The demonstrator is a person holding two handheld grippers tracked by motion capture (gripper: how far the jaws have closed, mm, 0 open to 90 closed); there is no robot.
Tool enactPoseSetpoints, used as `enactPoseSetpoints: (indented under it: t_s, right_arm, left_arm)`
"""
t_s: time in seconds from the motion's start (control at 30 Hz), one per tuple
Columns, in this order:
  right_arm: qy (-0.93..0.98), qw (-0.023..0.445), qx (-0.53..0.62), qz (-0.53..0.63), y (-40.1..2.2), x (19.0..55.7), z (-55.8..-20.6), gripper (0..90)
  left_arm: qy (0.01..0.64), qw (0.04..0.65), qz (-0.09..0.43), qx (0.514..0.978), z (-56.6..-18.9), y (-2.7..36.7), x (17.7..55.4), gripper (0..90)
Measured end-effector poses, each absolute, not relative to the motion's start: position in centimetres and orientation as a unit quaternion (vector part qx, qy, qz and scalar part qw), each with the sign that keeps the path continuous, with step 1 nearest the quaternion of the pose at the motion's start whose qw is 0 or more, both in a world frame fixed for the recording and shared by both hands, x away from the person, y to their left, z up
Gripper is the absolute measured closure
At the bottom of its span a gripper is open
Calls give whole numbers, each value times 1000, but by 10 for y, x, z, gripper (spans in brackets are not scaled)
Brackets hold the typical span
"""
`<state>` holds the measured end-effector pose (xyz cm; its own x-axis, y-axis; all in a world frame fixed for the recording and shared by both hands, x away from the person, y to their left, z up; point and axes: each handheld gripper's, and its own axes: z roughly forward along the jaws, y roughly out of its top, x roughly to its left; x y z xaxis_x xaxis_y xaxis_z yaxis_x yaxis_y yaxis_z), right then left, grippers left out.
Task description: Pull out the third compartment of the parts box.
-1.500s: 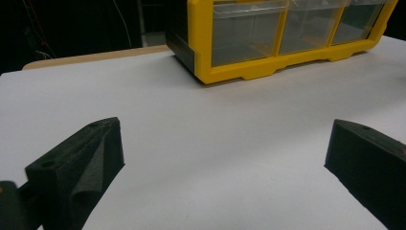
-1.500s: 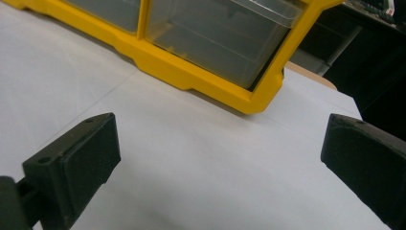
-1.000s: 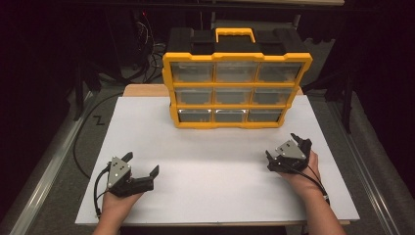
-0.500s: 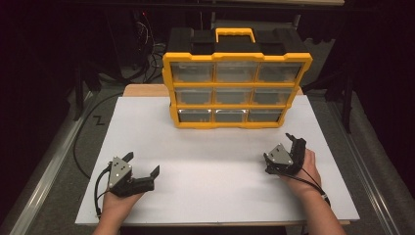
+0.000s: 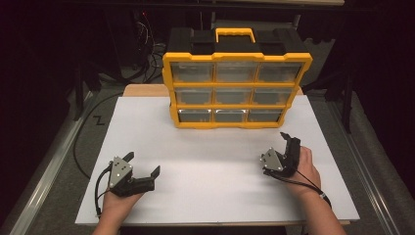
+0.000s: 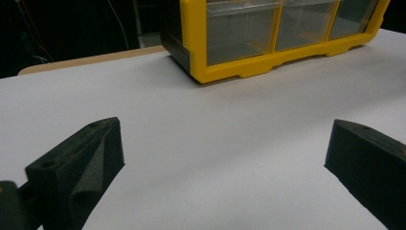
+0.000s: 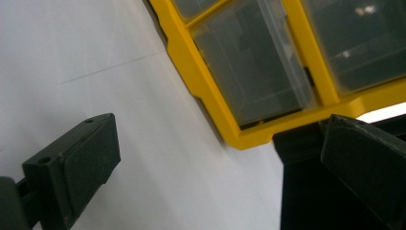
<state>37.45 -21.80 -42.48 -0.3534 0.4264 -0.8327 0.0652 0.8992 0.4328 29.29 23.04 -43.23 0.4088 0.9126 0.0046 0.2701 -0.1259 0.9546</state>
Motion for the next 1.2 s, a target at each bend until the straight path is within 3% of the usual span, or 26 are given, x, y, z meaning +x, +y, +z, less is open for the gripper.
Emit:
enactPoseSetpoints:
  t_s: [0.47,1.2]
  right_arm:
    - [799,591,51,105,-202,365,-426,9]
    - [787,614,-30,45,-187,354,-428,8]
  left_arm:
    - [436,496,332,673,-432,230,292,6]
    - [426,492,344,677,-432,229,290,6]
